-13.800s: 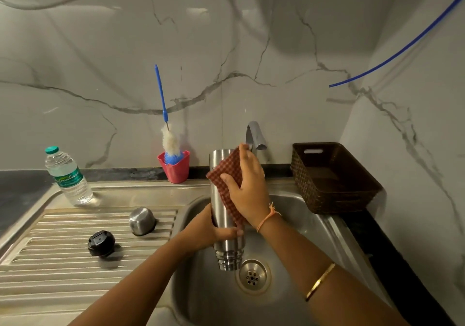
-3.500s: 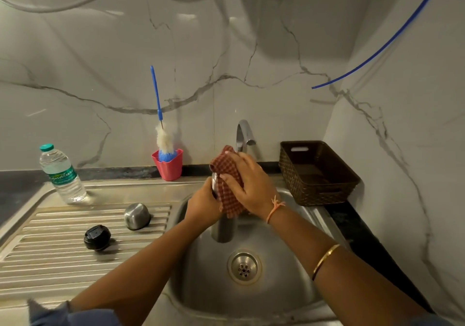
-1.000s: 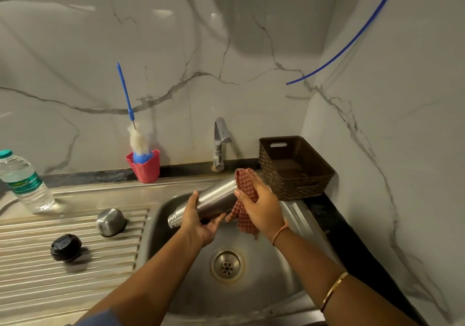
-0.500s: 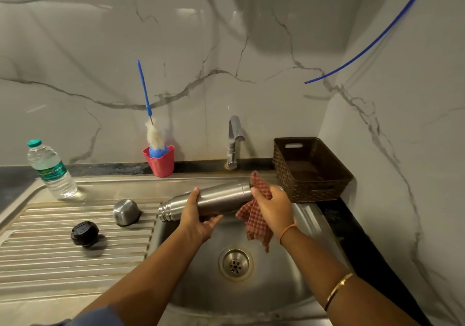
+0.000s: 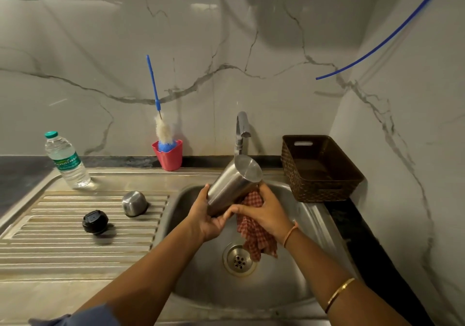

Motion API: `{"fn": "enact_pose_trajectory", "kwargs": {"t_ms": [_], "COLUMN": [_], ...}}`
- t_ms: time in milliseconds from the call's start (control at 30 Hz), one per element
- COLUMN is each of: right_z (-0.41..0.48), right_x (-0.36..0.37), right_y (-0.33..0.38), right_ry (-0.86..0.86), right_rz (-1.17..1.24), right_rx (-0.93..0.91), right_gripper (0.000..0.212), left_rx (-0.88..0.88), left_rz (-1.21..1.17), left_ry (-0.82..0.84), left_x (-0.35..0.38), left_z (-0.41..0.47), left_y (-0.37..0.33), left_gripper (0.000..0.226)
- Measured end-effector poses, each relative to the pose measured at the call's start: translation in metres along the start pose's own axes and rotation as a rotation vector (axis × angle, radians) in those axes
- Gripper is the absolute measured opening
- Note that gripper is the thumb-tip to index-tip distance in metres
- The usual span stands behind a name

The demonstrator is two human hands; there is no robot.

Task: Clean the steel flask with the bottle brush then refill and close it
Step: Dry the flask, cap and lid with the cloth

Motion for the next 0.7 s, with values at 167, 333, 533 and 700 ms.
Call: {"fn": "enact_pose_trajectory", "kwargs": {"t_ms": [167, 333, 533, 700], "right_z": [0.004, 0.004, 0.006, 0.004], "right_x": [0.006, 0.014, 0.036, 0.057], "right_y": [0.002, 0.001, 0.013, 0.02], "right_ry": [-0.02, -0.008, 0.036, 0.017], "right_rz": [0.03, -0.049, -0.149, -0.186], "right_rx": [-0.076, -0.145, -0.178, -0.153], "right_gripper": [0.07, 0.069, 0.072, 0.073], "left_rx": [-0.043, 0.007, 0.24, 0.496], "left_rz": [0.219, 0.519, 0.736, 0.942], "left_ry": [-0.022, -0.104, -0.171, -0.055], "left_x": [-0.006, -0.027, -0.046, -0.05], "left_z": [-0.005, 0.001, -0.006, -0.031], "left_y": [0.002, -0.006, -0.029, -0.056], "left_gripper": [0.078, 0.075, 0.047, 0.022]}}
Point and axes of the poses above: each hand's wrist, its own z-axis towards the middle knuckle, its own x-axis out of the palm, y = z × x, the point moved 5 cm from there along z, towards the middle knuckle, and after that the axes turned 4 degrees about x, right-handed, at the moved point
